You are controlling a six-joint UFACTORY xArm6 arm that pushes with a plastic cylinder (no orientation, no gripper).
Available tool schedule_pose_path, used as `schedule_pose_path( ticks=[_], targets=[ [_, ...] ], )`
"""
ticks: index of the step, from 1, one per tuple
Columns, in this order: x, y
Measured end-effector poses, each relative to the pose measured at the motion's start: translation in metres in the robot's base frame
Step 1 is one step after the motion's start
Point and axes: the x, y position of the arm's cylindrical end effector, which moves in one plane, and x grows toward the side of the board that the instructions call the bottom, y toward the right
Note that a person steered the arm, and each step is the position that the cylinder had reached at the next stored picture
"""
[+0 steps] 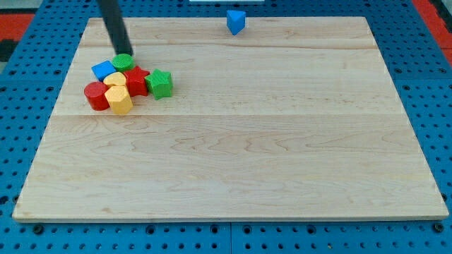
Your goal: Push the green star to the top right of the green circle
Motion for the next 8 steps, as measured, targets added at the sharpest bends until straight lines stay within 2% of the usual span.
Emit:
schedule_pose_path(
  ticks=[2, 4, 5, 6, 8],
  targets=[
    [0.036, 0.026],
    [-0.004, 0.017],
    [-0.006, -0.010],
    [-0.001, -0.013],
    [0.038, -0.011]
  ],
)
